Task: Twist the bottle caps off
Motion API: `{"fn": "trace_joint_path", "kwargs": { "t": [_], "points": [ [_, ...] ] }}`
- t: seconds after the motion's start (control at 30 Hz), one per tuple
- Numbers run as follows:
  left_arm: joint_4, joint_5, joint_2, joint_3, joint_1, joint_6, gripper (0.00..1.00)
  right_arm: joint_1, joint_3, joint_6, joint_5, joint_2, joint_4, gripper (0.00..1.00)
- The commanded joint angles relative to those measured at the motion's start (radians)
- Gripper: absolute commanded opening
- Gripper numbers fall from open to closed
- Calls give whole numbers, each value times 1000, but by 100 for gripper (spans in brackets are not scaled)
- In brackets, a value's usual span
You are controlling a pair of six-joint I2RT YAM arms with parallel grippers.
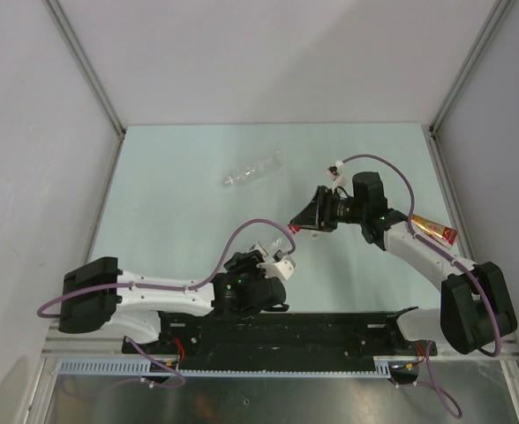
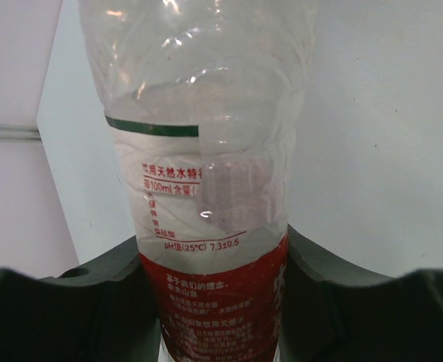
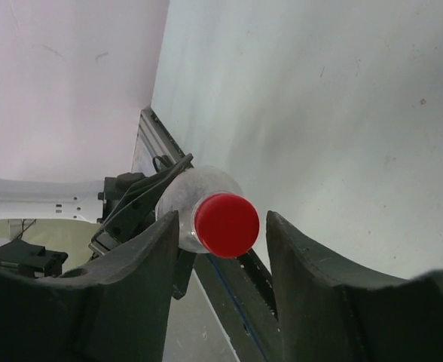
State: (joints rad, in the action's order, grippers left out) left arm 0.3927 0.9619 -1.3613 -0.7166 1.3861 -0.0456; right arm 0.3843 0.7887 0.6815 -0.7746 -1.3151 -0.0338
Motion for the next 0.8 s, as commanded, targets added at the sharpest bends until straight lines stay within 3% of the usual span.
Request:
{"fn": "trace_joint_path", "kwargs": {
  "t": [0.0, 0.4, 0.77],
  "points": [
    [-7, 46, 2, -40, 17, -28, 0, 5, 12, 11, -4, -10, -25, 49],
    [19, 36, 4, -37, 21, -78, 0, 15, 12, 10, -66, -3, -68, 3],
    [16, -84, 37, -15, 18, -147, 0, 40, 12, -45, -78, 33, -66, 0]
  ]
}}
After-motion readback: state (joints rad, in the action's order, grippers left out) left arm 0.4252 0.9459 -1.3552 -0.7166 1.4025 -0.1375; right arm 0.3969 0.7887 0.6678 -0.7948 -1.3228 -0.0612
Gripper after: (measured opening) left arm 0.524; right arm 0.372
